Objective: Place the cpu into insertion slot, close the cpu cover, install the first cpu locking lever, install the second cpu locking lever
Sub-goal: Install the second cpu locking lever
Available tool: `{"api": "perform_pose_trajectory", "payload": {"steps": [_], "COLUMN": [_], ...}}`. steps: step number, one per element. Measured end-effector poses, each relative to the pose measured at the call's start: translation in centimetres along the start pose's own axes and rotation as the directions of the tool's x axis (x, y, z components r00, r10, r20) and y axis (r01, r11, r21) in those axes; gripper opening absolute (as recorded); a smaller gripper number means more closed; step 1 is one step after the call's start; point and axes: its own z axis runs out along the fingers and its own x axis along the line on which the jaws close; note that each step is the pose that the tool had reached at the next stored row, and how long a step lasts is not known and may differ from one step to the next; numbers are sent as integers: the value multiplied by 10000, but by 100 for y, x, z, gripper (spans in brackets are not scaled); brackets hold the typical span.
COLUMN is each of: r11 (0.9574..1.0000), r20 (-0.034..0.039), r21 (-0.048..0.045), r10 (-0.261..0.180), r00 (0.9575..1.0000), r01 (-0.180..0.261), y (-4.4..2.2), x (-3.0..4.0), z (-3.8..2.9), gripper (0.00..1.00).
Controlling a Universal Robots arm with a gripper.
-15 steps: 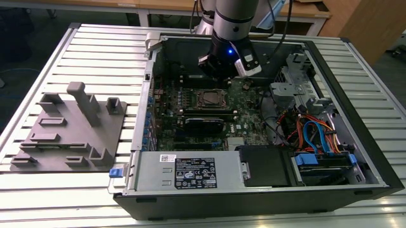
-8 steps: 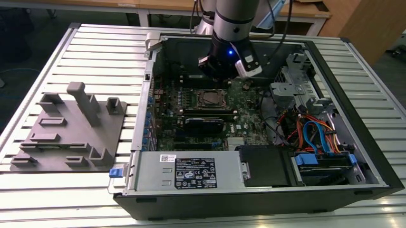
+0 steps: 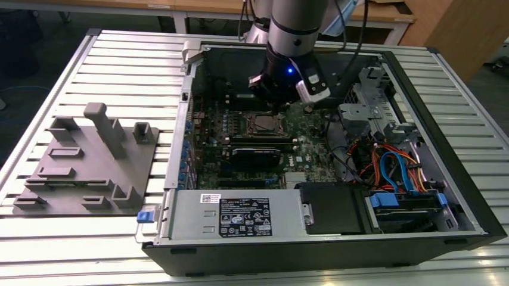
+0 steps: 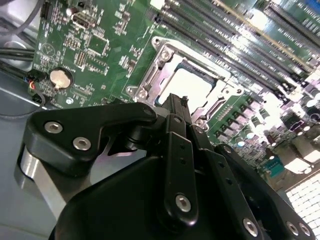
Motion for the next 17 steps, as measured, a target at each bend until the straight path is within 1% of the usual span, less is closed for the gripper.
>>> {"api": "perform_pose_trajectory", "payload": {"steps": [1,3,4,5,8,17], "r11": [10000,10000,10000,10000,10000,10000], "r20": [-64,-251,-324,-355,-360,-361], "r21": [0,3,4,5,4,4], "r10": [7,27,35,38,39,40], "r00": [10000,9997,9995,9994,9993,9993], "r01": [-7,-27,-35,-38,-39,-39], "y": [-5,-11,-14,-19,-46,-158], "x": [-1,-1,-2,-2,-2,-3], "z": [0,-1,-2,-3,-5,-17], "gripper": [10,10,10,10,10,10]}}
